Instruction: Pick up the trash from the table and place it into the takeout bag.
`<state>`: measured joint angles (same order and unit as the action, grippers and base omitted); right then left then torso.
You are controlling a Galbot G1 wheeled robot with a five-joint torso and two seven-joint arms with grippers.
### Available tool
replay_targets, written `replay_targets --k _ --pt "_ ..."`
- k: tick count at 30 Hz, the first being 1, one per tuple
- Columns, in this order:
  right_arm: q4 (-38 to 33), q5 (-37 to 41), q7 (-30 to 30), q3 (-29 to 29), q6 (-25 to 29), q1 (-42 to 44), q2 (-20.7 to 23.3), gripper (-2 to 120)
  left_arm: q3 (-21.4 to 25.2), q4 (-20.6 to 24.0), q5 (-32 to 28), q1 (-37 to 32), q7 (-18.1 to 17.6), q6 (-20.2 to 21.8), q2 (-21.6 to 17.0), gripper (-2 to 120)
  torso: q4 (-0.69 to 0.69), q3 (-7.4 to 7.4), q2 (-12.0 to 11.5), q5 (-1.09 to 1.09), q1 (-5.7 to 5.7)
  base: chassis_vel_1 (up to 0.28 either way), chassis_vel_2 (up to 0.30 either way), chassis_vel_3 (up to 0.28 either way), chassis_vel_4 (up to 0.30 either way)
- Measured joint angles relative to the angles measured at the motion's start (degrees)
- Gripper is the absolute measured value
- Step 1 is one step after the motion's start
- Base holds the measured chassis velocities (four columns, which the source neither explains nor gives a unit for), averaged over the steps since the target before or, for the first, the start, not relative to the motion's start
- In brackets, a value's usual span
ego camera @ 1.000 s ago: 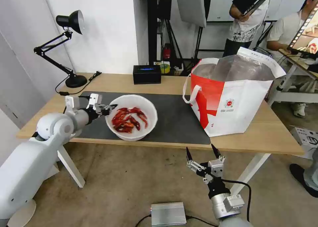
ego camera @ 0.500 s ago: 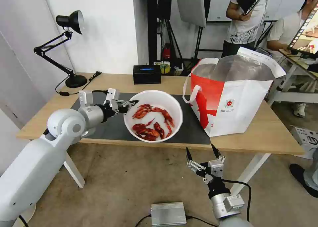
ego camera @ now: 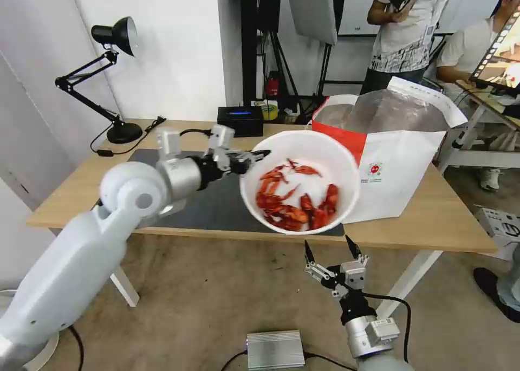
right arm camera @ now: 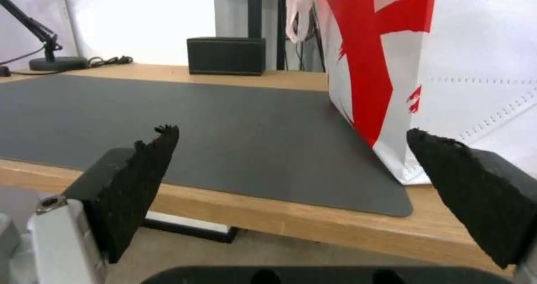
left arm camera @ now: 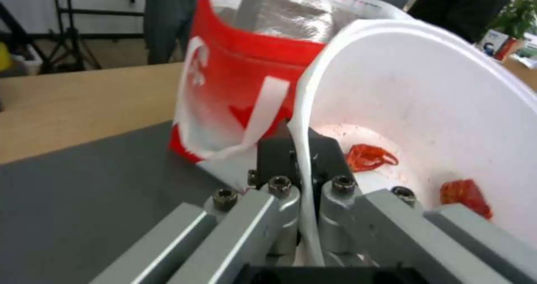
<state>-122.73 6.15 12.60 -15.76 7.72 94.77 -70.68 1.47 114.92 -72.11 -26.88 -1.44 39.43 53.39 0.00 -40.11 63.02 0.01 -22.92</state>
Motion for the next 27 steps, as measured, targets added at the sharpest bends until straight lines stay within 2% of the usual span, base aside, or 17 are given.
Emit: replay_targets --k 5,8,9,12,20,27 --pt "0.0 0.0 0.0 0.0 0.0 0.0 0.0 100 -3.5 -1.2 -1.4 4.2 -1.9 0.1 2.4 0 0.0 0.0 0.0 -0.01 0.0 0.0 0.0 0.0 0.0" --pt "0.0 0.0 0.0 0.0 0.0 0.0 0.0 100 -8.1 -3.5 -3.4 9.8 -4.0 0.1 6.1 0 -0.01 0.0 0.0 0.0 0.0 0.0 0.0 0.0 0.0" --pt "0.0 0.0 0.0 0.0 0.0 0.0 0.0 100 -8.1 -3.5 -3.4 9.8 -4.0 0.1 6.1 0 -0.01 0.0 0.0 0.0 0.0 0.0 0.0 0.0 0.0" --pt "0.0 0.0 0.0 0.0 0.0 0.0 0.0 100 -11.4 -6.3 -4.2 13.8 -5.0 0.1 9.4 0 -0.01 -0.01 0.0 0.01 0.0 0.0 0.0 0.0 0.0" --pt "0.0 0.0 0.0 0.0 0.0 0.0 0.0 100 -15.1 -11.3 -4.4 17.7 -5.8 -0.1 14.8 0 -0.01 0.0 0.0 0.0 -0.01 0.0 0.0 0.0 0.0" --pt "0.0 0.0 0.0 0.0 0.0 0.0 0.0 100 -16.0 -15.0 -5.1 20.1 -6.3 -0.8 18.5 0 0.0 -0.01 0.0 -0.01 0.0 0.0 0.0 0.0 0.0"
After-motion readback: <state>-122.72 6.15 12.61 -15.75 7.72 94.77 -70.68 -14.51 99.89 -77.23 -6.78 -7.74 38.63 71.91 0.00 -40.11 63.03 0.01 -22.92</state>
